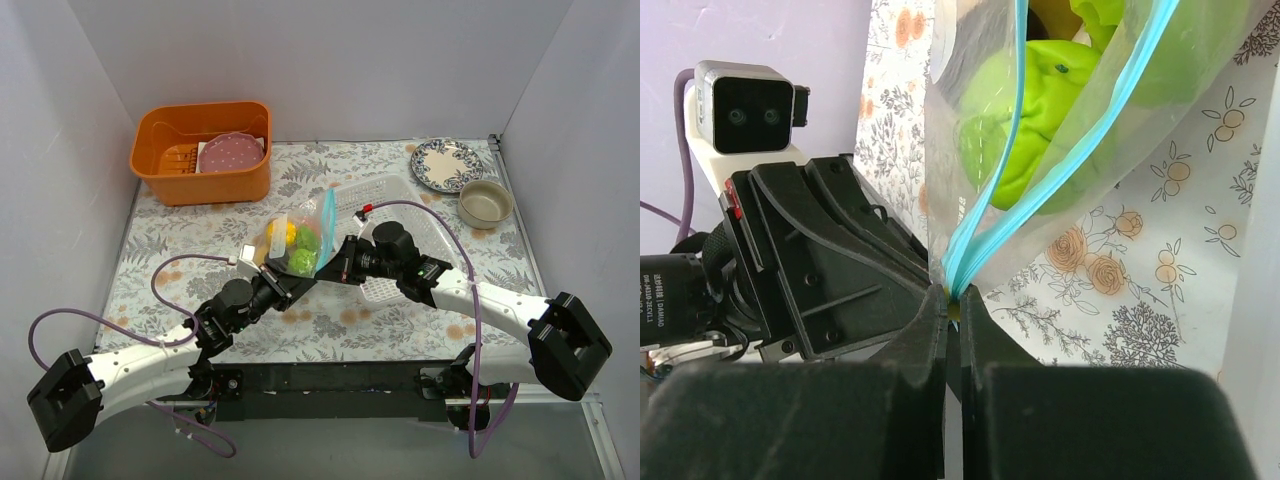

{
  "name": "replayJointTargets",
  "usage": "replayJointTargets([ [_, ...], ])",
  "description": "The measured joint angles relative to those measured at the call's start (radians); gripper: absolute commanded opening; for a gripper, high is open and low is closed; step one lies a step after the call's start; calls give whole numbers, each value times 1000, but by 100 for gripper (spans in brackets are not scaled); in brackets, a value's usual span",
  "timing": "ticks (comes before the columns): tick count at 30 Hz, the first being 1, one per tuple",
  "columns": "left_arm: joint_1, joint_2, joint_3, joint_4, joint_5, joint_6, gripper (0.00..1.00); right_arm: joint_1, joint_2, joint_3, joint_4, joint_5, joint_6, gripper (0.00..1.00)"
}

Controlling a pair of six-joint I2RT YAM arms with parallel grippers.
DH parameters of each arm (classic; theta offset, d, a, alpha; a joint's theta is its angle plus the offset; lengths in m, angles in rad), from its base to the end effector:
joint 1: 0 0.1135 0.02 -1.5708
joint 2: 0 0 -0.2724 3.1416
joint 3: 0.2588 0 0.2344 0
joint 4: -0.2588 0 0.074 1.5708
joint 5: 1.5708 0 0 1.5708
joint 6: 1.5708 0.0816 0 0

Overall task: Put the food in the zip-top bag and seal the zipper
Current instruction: Zip the zipper food storage bag at the center of the board.

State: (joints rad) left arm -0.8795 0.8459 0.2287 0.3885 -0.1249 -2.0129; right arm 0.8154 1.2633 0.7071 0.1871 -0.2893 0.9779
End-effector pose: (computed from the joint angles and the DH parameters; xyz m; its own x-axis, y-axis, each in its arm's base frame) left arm 0.1416 -0.1552 0.2001 -0.5592 -0.7310 0.3912 -0.4246 -0.1528 -0.8924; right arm 0.1912 0.2370 0.2495 -0.8681 0.2376 -0.4358 -0.2867 0.4767 0.8310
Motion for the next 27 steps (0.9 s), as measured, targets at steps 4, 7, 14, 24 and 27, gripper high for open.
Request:
replayJointTargets([
  [4,0,-11,0,-8,-1,0,0,-3,0,0,3,-5,10,1],
  [7,0,-14,0,-14,0,-1,0,-3,0,0,3,-5,15,1],
  [14,0,-42,0,-43,0,-3,0,-5,0,0,4,-5,28,1],
  [24,0,-86,-2,-90,0,-3,0,-21,0,0,15,-11,41,1],
  [27,0,-93,-2,-101,0,-3,0,-28,0,0,15,-11,42,1],
])
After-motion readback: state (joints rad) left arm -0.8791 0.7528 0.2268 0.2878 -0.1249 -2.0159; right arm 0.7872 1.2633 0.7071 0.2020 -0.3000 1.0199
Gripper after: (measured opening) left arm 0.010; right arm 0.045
